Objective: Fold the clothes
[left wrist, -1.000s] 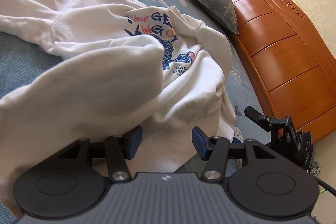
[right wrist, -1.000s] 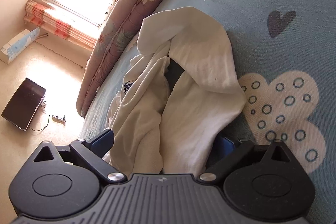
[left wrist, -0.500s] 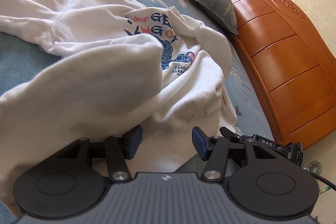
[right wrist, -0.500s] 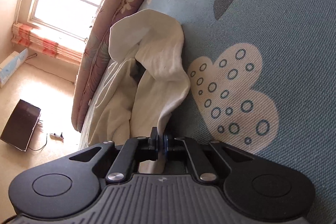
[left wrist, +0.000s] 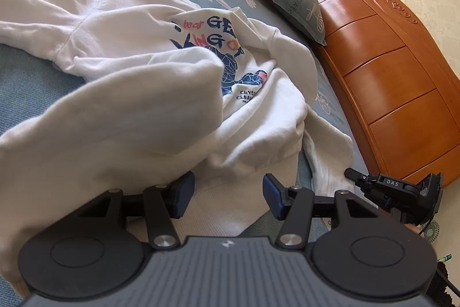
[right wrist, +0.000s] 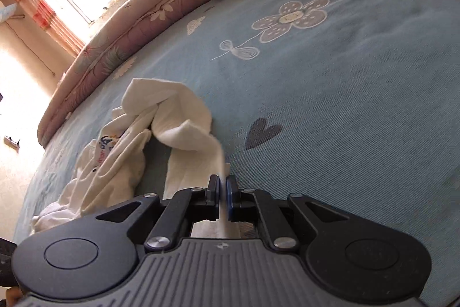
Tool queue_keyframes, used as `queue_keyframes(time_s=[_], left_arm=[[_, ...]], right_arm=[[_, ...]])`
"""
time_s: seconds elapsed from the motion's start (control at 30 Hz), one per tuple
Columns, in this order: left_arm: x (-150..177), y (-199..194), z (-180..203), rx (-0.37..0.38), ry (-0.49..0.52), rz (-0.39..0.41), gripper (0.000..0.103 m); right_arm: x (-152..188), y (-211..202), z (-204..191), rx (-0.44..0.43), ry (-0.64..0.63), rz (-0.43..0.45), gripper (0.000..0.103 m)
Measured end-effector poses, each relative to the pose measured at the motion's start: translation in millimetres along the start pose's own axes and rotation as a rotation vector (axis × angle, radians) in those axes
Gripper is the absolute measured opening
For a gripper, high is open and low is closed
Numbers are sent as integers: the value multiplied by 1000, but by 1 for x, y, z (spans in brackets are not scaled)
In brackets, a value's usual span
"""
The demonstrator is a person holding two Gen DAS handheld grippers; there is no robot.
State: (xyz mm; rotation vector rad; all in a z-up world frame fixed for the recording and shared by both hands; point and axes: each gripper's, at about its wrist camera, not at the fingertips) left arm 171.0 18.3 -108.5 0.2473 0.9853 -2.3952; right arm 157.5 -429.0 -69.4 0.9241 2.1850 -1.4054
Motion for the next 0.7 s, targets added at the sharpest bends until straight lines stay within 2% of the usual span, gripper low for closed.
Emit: queue_keyframes(time_s=[0.2, 0.37, 0.47, 0.57, 0.7], left_arm=[[-1, 0, -1, 0, -4, -6, 54], [-3, 0, 0, -8, -3, -12, 54], [-4, 0, 2, -15, 2, -18, 54], [-4, 1, 3, -22, 7, -21, 54], [-4, 1, 3, -24, 10, -23, 54]], right_arm=[[-29, -17, 53, 160, -8, -28, 7], [-55, -8, 71, 255, -29, -24, 7], [-63, -1, 74, 295, -27, 9, 16], [-42, -14, 82, 239, 60, 40, 20], [-15, -31, 92, 164, 175, 82, 39]])
Point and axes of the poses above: each gripper's, at about its wrist camera, not at the fingertips, and y roughly the way its jaws point, z to its right, x to its underside, and after that the axes turned 8 degrees about -y, right-handed
